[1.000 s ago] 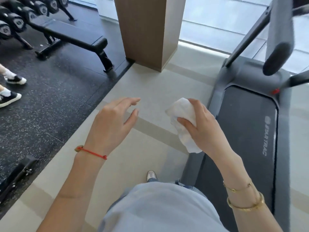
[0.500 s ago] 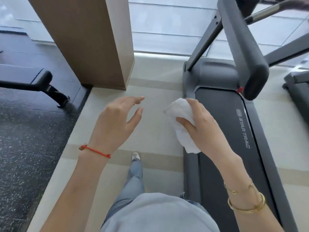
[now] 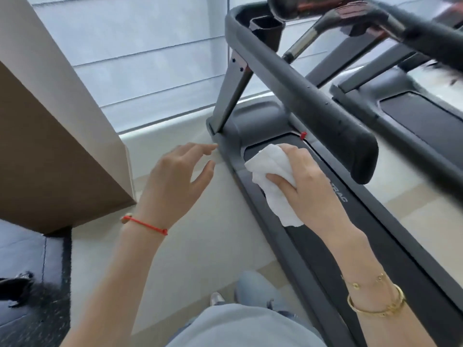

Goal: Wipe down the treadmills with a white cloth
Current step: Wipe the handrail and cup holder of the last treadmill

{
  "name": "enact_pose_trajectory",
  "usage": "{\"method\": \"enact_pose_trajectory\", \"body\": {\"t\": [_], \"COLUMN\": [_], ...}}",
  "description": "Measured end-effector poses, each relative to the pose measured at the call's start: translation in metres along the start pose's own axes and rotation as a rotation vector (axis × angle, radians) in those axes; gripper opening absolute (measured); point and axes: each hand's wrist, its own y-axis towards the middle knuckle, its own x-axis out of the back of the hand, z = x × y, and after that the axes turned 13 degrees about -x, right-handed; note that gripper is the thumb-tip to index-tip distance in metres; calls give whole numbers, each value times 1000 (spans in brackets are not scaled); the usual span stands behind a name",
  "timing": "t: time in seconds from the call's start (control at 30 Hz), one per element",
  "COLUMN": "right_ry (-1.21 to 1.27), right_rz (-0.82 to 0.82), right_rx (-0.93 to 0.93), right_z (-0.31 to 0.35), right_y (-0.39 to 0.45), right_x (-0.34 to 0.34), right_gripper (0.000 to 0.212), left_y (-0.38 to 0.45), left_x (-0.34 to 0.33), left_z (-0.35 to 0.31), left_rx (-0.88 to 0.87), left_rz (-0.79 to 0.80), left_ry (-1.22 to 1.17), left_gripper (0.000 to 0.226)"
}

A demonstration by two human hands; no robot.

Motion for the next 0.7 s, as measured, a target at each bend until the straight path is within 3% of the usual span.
{"method": "enact_pose_trajectory", "body": {"t": [0.37, 0.6, 0.7], "right_ry": [-67, -332, -438], "right_rz": [-298, -540, -541], "right_rx": [-233, -296, -365], "right_z": [-10, -44, -63], "right_y": [101, 171, 200], "right_x": [14, 36, 37], "right_gripper": [47, 46, 48], "left_y": [167, 270, 303], "left_x": [-67, -121, -142], "left_z": [61, 63, 68], "left_rx": [-300, -522, -570], "left_rz": [94, 188, 239], "left_ry": [-200, -202, -212], "left_gripper": [26, 29, 30]}}
